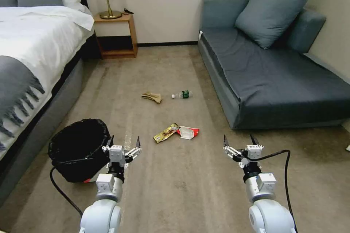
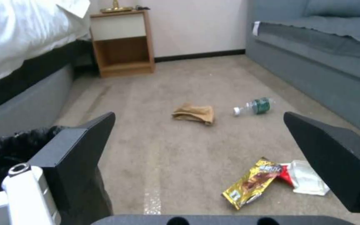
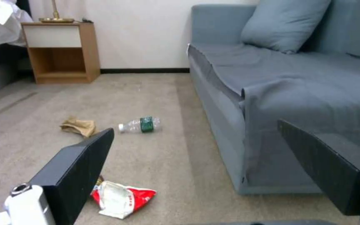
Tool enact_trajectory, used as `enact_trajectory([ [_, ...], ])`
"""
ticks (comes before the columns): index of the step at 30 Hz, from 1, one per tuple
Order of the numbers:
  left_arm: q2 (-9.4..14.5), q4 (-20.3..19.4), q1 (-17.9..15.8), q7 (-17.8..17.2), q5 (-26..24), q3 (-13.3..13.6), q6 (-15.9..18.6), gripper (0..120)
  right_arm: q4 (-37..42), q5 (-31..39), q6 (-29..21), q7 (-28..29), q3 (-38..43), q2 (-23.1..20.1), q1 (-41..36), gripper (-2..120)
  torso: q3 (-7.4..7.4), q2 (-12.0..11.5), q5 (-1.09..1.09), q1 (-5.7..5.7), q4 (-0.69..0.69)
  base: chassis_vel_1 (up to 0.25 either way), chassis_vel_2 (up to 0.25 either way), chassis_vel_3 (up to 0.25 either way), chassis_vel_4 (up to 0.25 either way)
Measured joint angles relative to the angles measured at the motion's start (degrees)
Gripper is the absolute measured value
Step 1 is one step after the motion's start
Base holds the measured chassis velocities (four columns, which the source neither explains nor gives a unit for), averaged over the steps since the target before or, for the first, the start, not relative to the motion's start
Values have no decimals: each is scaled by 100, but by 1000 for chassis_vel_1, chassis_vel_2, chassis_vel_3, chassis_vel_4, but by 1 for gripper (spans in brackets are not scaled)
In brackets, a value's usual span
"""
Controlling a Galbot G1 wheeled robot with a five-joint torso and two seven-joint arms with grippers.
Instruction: Pick up the trash bin, then pick up the garbage on the floor and place it into the trash bin.
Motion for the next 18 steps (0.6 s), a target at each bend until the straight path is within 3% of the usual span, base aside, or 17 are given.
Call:
enact_trajectory([
  [10, 64, 0, -47, -52, -69, -8, -40, 100, 23, -23, 101, 57, -95, 41, 23, 100, 0, 0, -2, 0, 0, 0, 0, 0, 0],
  [13, 564, 22, -477, -596, -673, -155, -477, 100, 299, -236, 827, 451, -856, 391, 244, 100, 0, 0, 1, 0, 3, 0, 0, 0, 0],
  [14, 564, 22, -477, -596, -673, -155, -477, 100, 299, -236, 827, 451, -856, 391, 244, 100, 0, 0, 1, 0, 3, 0, 0, 0, 0],
  [17, 1106, 17, -928, -1207, -1253, -331, -944, 100, 424, -262, 867, 628, -1067, 426, 355, 100, 0, 0, 0, 0, -1, 10, 36, 11, -1],
  [18, 1106, 17, -928, -1207, -1253, -331, -944, 100, 424, -262, 867, 628, -1067, 426, 355, 100, 0, 0, 0, 0, -1, 0, 0, 0, 0],
])
